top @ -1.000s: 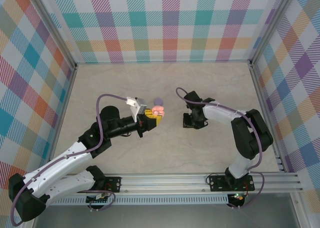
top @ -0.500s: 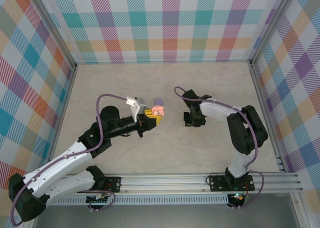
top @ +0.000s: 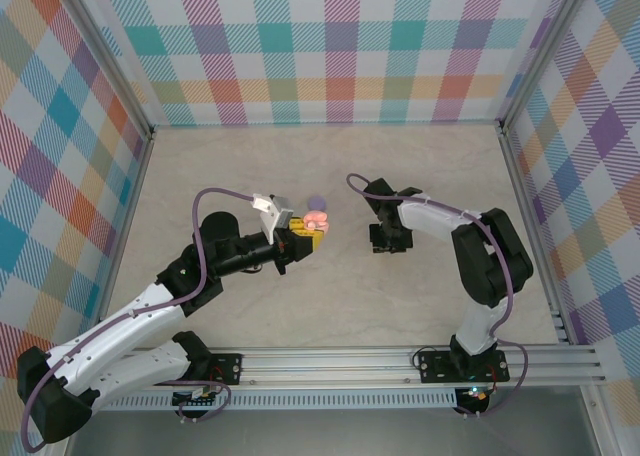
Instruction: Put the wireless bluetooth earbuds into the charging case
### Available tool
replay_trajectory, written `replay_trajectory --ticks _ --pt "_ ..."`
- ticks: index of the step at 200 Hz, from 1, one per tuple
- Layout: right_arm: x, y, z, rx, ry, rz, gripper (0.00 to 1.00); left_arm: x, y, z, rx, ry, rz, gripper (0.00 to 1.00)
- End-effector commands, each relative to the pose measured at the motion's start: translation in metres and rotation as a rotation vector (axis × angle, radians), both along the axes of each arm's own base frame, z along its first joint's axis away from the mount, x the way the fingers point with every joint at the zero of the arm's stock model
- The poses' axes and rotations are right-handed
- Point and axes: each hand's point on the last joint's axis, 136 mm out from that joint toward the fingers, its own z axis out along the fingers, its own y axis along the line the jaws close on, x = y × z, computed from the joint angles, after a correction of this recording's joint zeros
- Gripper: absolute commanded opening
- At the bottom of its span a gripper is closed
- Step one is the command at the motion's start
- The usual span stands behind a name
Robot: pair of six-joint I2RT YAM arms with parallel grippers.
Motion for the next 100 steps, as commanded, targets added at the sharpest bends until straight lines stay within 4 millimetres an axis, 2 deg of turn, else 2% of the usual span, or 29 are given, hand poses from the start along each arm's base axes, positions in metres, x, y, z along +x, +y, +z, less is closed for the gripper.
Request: replay_trajectory --ticks 1,29,100 --pt "0.002 -0.005 0.019 0.003 -0.045 -0.004 0.37 -0.005 0.000 -0.001 -0.004 0.001 -0.006 0.00" --pt "0.001 -0.012 0.022 -0.012 -0.068 -0.050 0.40 -0.005 0.000 -0.001 -0.005 0.004 -0.006 0.00" --pt "0.006 -0.022 0.010 -0.082 -0.041 -0.115 0.41 -0.005 0.000 -0.001 -0.001 0.005 -0.005 0.00"
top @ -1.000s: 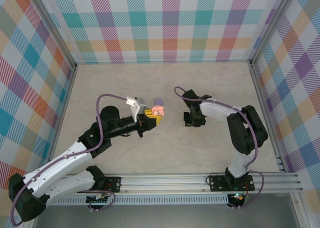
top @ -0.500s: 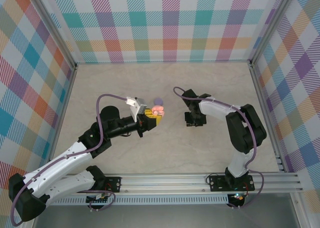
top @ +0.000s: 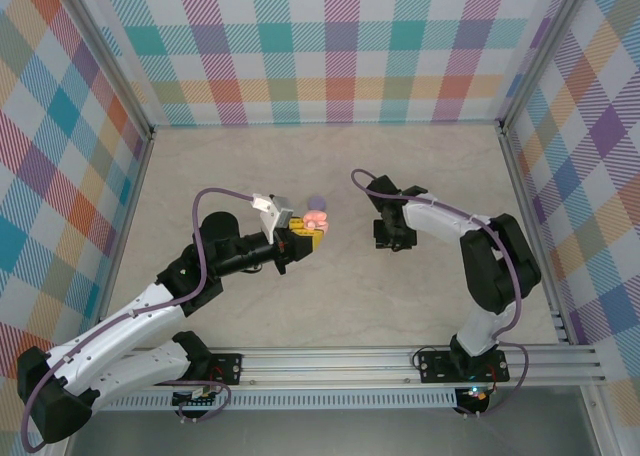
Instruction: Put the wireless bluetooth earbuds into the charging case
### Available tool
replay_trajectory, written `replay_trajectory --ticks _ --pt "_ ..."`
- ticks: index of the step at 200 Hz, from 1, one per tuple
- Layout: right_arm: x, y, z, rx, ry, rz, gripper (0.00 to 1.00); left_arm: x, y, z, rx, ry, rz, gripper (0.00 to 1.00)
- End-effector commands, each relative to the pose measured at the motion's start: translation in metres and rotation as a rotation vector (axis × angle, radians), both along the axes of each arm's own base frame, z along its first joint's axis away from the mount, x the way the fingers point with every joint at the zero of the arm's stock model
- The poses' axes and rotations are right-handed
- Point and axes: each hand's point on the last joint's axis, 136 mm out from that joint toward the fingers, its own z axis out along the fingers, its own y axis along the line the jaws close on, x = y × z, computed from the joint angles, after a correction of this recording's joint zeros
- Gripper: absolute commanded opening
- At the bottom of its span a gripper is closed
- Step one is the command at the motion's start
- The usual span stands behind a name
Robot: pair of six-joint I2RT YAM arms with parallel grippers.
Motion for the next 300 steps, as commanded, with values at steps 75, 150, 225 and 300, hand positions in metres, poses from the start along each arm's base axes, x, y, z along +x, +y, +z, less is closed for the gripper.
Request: replay_trajectory --ticks 75,150,225,300 --pt "0.006 -0.004 -0.018 -0.032 0.053 -0.045 0.36 -0.006 -0.001 0.001 -0.005 0.001 -0.012 0.00" --pt "0.011 0.003 -0.026 0.018 0.063 -0.054 0.29 -0.006 -0.001 0.001 -0.004 0.000 -0.014 0.00" --pt "0.005 0.009 -0.032 0.048 0.096 -0.024 0.25 -0.006 -0.001 0.000 -0.002 0.003 -0.015 0.00" --pt "-0.001 0.013 -0.031 0.079 0.182 0.025 0.31 -0.006 -0.001 0.001 -0.006 0.004 -0.016 0.00"
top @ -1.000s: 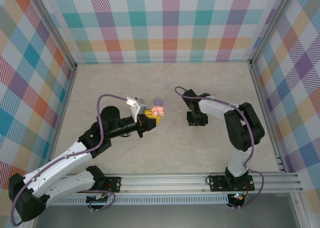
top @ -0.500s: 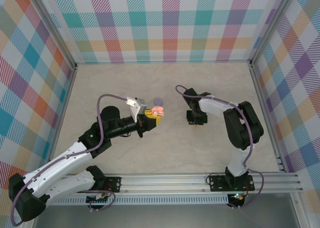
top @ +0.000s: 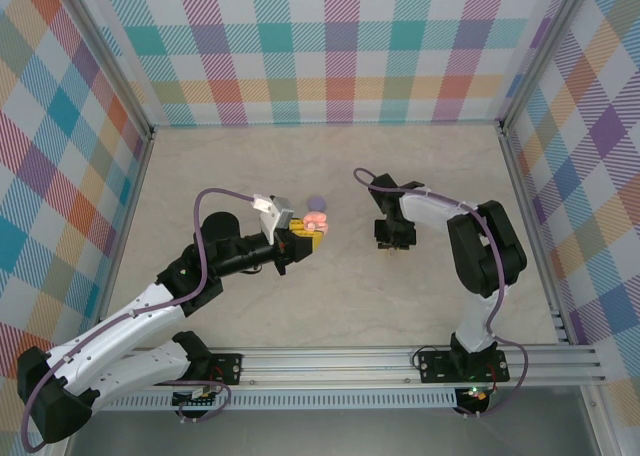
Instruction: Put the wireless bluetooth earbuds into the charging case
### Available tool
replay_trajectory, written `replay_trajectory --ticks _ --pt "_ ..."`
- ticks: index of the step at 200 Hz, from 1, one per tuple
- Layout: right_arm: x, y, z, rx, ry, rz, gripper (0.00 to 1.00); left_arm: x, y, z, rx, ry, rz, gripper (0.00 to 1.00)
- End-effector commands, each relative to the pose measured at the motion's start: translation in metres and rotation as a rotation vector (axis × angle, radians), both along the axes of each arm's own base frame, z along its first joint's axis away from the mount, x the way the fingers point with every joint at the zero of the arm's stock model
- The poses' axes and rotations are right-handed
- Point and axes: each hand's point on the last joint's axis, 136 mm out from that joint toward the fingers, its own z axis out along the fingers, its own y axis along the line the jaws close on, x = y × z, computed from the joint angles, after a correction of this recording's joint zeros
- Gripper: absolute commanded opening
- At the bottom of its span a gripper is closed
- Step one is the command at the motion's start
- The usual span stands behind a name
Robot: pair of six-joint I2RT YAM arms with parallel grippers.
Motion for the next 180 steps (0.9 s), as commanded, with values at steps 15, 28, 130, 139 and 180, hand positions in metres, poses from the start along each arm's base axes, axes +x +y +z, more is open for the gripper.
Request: replay_trajectory --ticks 15,28,130,139,180 --pt "-0.007 0.012 -0.006 0.048 0.082 0.039 0.31 -0.006 -0.002 0.003 -0.013 -0.003 -0.016 0.00" --pt "-0.007 0.011 -0.008 0.045 0.093 0.037 0.31 -0.006 -0.001 0.004 -0.015 -0.002 -0.014 0.00" --pt "-0.012 0.011 -0.015 0.051 0.138 0.056 0.30 -0.006 0.000 0.003 -0.013 -0.004 -0.009 0.00" --pt "-0.012 0.012 -0.016 0.051 0.140 0.057 0.28 -0.006 0.000 0.002 -0.013 -0.002 -0.008 0.00" --pt "-0.010 0.011 -0.017 0.052 0.122 0.050 0.20 -0.006 0.000 0.003 -0.014 -0.003 -0.007 0.00"
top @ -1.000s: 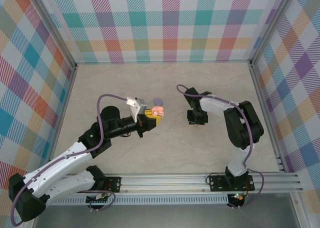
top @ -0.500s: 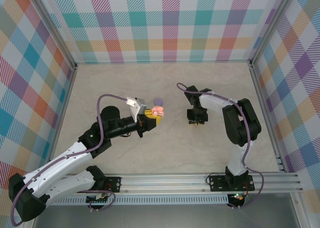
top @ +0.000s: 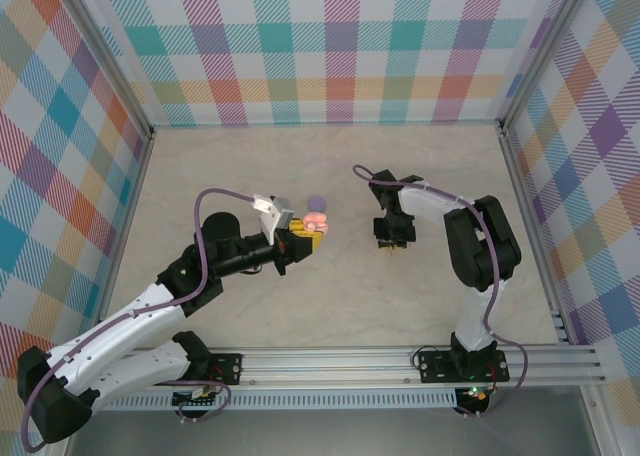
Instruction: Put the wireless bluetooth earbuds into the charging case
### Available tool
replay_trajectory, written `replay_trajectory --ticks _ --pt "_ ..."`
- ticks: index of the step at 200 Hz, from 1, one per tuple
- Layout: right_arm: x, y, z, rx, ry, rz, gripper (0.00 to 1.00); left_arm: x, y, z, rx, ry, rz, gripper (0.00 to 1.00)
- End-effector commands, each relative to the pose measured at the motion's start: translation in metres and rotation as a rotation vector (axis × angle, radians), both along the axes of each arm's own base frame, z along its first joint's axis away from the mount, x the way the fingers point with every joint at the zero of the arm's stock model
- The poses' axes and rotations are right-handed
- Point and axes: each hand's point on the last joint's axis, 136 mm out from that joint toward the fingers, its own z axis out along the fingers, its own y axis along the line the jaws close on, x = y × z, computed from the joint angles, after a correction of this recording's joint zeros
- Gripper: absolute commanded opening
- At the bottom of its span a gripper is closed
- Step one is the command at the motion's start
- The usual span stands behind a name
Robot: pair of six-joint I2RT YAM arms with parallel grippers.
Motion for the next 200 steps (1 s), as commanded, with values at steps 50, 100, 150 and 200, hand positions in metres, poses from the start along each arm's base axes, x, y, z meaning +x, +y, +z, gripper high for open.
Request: replay_trajectory --ticks 50,100,150,200 --pt "-0.002 0.013 0.003 0.092 -0.042 -0.003 0.18 -0.005 0.001 0.003 -0.010 -0.002 -0.001 0.00" --pt "0.011 0.033 0.023 0.299 -0.145 -0.042 0.18 0.000 0.002 -0.001 0.006 0.009 0.026 0.00" --pt "0.021 0.049 0.047 0.503 -0.236 -0.078 0.17 0.015 0.004 -0.020 0.060 0.080 0.102 0.00" --pt "0.024 0.050 0.088 0.682 -0.357 -0.097 0.17 0.027 -0.008 -0.050 0.126 0.179 0.110 0.00"
